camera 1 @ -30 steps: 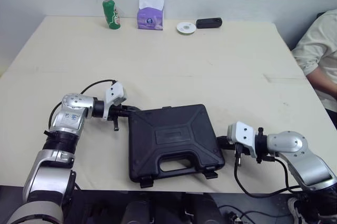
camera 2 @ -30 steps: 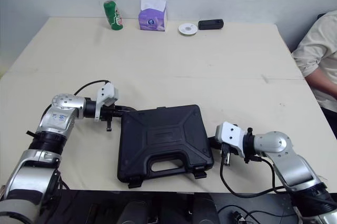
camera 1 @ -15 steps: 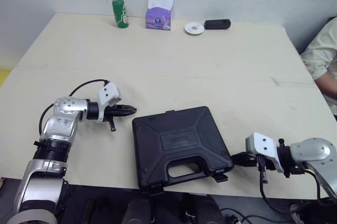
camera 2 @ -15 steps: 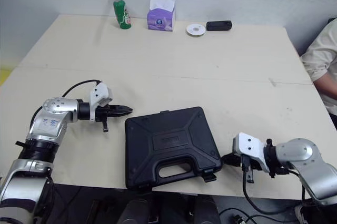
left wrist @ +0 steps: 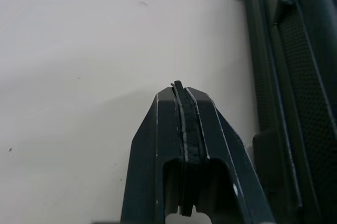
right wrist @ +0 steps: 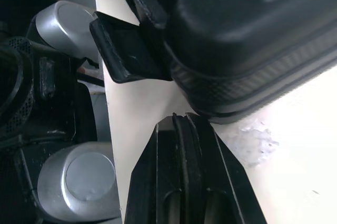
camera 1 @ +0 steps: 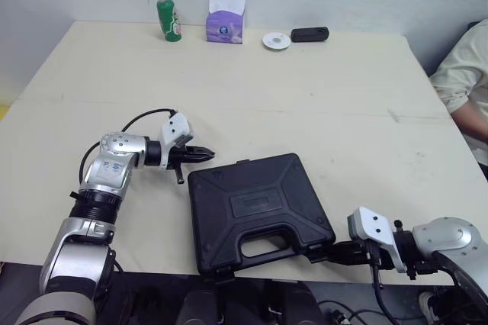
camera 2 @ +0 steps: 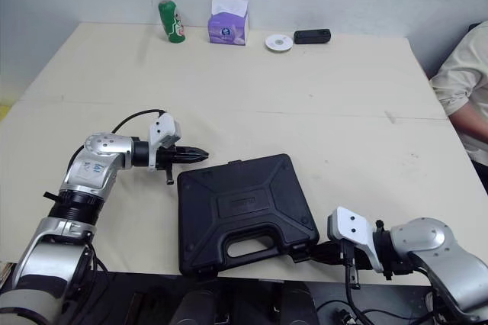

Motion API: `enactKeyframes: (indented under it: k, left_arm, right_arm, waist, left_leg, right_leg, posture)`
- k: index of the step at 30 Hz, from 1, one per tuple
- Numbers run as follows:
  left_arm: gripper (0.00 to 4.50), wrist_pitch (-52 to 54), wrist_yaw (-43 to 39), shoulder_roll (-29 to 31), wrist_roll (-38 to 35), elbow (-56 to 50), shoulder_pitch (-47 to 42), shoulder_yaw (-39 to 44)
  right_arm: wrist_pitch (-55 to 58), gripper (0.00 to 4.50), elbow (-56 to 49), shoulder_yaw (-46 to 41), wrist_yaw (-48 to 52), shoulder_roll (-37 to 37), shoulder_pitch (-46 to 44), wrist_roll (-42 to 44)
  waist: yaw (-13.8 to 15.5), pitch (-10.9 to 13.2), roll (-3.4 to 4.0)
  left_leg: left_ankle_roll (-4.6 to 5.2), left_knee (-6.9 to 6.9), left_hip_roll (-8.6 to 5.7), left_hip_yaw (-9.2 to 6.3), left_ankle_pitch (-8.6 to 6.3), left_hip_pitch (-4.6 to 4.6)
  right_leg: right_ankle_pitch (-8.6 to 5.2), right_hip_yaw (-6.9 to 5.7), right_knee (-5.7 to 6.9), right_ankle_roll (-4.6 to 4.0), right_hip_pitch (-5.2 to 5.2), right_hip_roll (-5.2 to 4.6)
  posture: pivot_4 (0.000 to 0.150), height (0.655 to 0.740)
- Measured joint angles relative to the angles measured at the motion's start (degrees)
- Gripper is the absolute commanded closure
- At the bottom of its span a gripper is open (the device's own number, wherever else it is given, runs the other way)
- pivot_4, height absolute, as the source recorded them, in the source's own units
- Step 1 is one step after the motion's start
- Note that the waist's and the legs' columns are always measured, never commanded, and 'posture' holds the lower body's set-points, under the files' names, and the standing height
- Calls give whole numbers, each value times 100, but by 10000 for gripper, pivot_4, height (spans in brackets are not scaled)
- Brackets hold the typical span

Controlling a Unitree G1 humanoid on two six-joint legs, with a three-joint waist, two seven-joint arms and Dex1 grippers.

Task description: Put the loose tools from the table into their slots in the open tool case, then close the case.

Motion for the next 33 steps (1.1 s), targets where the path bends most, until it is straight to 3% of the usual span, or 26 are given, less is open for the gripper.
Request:
enactKeyframes:
  k: [6, 11, 23, 27, 33]
  left_arm:
    - [44116, 121, -282, 165, -10, -361, 212, -96]
    - [44116, 474, -697, 639, -53, -1129, 850, -166]
    - [44116, 1029, -697, 735, -155, -1816, 1247, -135]
    - [44116, 1054, -612, 780, -253, -1916, 1270, -80]
    - [44116, 1225, -780, 1545, -577, -2375, 1639, 371]
  right_arm:
    - [-244, 45000, 259, 272, -94, 356, -360, -221]
    - [-527, 45000, 797, 451, -363, 830, -1029, -581]
    - [-449, 45000, 1391, 670, -715, 1375, -2001, -1111]
    - [-626, 45000, 1389, 665, -732, 1267, -1990, -1253]
    - [-436, 45000, 1210, 81, -778, 720, -1540, -1214]
  waist:
    - [-41, 0, 1]
    - [-141, -2, 0]
    - [-128, -1, 1]
    - [-129, -1, 2]
    - [-122, 3, 8]
  left_leg:
    - [-1, 0, 0, 2, 1, 3]
    - [-6, 0, 4, 4, 3, 8]
    - [-3, 0, 2, 0, 6, 0]
    - [-2, 0, 2, 0, 5, -1]
    - [-2, -3, 3, -2, 4, -2]
  right_leg:
    - [0, 4, 5, 0, -1, 0]
    - [-1, 7, 6, -2, 1, 0]
    - [-2, 4, 12, -4, -5, -6]
    - [-2, 4, 10, -4, -6, -6]
    - [-2, 3, 5, -4, -6, -8]
  posture:
    - [1500, 7316]
    - [1500, 7316]
    - [1500, 7316]
    - [1500, 7316]
    - [1500, 7316]
